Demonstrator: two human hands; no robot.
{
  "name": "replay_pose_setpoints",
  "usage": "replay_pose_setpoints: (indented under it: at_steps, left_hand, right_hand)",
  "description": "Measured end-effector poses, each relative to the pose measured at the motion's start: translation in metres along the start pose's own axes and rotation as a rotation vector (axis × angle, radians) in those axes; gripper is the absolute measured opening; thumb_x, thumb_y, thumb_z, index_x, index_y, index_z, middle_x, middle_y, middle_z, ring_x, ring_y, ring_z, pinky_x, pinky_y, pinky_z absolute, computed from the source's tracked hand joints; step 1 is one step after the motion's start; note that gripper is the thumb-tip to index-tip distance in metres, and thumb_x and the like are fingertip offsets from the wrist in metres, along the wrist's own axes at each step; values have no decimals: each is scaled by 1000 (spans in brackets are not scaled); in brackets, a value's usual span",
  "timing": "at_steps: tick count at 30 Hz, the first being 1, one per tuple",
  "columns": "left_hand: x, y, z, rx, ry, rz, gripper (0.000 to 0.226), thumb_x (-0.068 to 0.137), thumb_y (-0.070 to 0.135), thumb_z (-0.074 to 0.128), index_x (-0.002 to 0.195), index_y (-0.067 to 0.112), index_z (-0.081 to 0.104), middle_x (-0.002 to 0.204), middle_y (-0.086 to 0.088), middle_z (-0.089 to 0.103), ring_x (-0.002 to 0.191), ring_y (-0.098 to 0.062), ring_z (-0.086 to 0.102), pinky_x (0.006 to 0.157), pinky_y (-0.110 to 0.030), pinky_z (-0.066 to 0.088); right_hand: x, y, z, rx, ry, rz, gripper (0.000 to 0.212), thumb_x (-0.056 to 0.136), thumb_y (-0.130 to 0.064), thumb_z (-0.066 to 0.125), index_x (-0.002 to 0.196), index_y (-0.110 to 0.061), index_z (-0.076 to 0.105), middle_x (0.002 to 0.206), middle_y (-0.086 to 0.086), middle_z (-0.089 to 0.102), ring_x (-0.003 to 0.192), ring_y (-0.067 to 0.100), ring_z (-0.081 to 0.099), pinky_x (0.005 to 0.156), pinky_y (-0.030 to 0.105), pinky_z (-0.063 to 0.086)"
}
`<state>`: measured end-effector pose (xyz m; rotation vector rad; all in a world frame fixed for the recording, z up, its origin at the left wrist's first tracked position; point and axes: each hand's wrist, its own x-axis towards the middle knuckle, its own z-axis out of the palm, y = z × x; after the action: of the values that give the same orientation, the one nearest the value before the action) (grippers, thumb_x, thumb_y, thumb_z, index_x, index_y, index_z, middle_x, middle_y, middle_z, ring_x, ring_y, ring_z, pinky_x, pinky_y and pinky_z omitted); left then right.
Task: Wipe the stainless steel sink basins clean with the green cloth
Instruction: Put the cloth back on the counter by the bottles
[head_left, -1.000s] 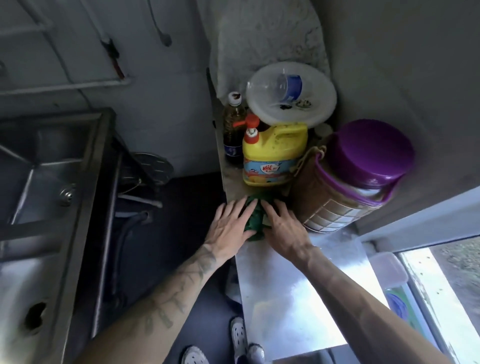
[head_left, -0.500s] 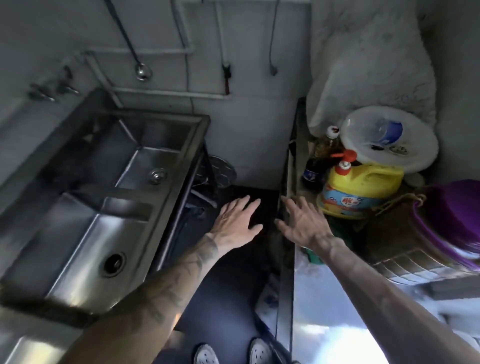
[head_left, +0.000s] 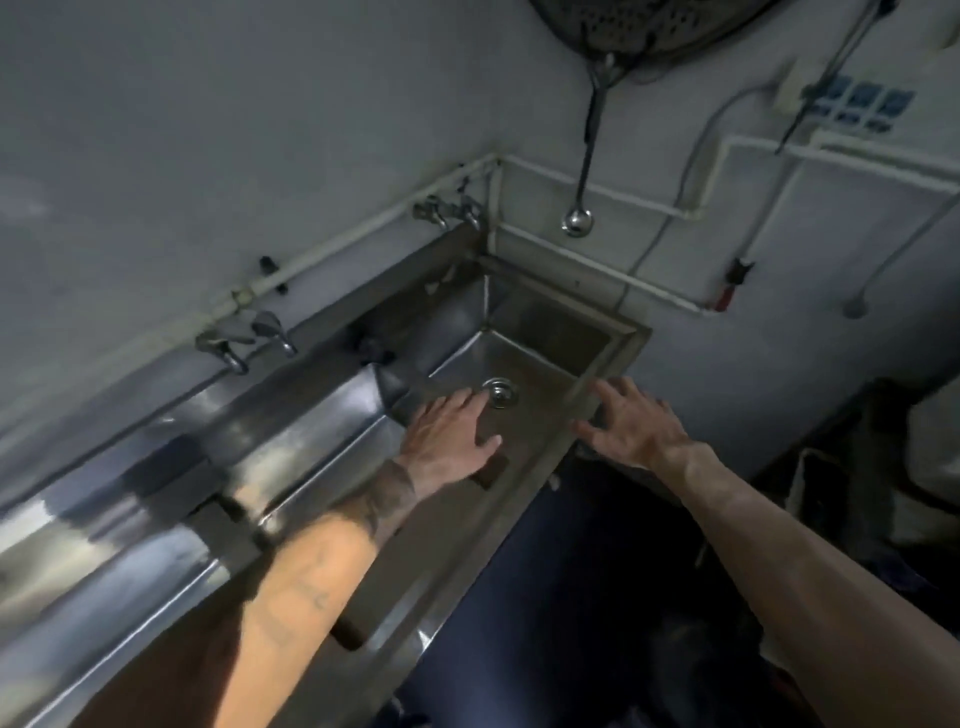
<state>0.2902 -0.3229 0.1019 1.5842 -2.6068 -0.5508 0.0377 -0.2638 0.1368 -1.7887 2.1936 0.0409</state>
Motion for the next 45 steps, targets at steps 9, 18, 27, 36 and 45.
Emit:
replay_pose_setpoints:
  at_steps: [9,18,27,36,45]
  left_hand:
    - [-38,-168,-27,-36,80,-361,73,101,48,55,164,24,29,168,-4,33,153,-29,35,123,-42,30]
    - [-73,-276,-9,-52,157,-692,78,101,50,62,164,13,32,166,-18,38,150,-37,41,124,-47,34]
    - [-67,-347,30,-51,108,-958,83,98,52,66,164,16,30,167,-12,37,148,-34,43,118,-47,38]
    - [-50,-417,97,-36,137,-1035,99,85,65,73,163,23,29,163,-13,36,146,-37,37,118,-52,38]
    - [-38,-428,124,-1,207,-1069,84,80,42,87,150,22,47,148,-14,47,131,-44,45,98,-61,48]
  right_hand:
    - [109,-160,7,-70,-96,-241,78,95,-62,54,159,-31,22,164,6,25,148,32,33,120,51,29]
    - [224,-271,55,-66,-212,-497,76,98,-50,59,160,-27,23,164,9,30,146,35,35,114,42,33]
    - [343,-297,125,-51,-228,-550,73,94,-44,65,157,-20,34,159,16,33,138,43,43,111,49,39]
    - [438,-311,181,-147,-184,-592,87,88,-40,75,159,-20,28,160,24,24,136,52,38,110,55,37]
    - [464,-301,233,-251,-61,-724,68,82,-23,77,143,-19,49,139,26,48,116,52,51,94,57,49]
